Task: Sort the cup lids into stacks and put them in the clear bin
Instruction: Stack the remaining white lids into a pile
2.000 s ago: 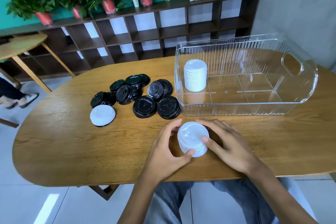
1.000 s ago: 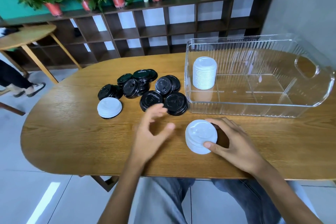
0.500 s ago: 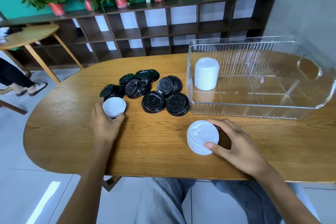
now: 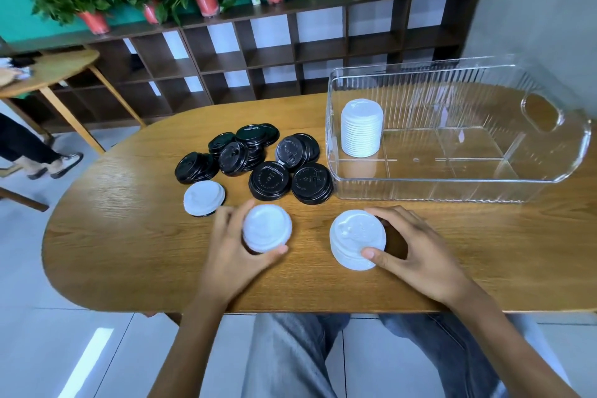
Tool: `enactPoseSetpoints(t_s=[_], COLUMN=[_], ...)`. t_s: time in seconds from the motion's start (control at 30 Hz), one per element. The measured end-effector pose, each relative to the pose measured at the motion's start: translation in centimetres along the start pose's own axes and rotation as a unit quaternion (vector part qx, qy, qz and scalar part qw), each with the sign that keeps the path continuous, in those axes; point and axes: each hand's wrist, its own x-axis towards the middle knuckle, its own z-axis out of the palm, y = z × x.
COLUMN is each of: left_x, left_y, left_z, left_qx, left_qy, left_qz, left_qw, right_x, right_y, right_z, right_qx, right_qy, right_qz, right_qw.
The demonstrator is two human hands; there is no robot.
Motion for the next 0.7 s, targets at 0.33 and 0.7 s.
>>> enactPoseSetpoints(t_s=[0.33,0.7], left_x=[-0.3,-0.9], left_y=[0.0,0.2], left_z=[-0.6,-0.6], left_qx=[0.062,-0.03], left_qy=[-0.119,-0.064], left_qz=[0.058,0.025], left_qw=[0.989,0.997], right_x=[0.0,-0.1], right_y=[0.0,-0.2], right_z=[0.0,-0.1], right_qx=[-0.001,0.004], right_qy=[-0.001,0.001], right_qz=[0.005,0.006], right_qw=[1.0,1.0])
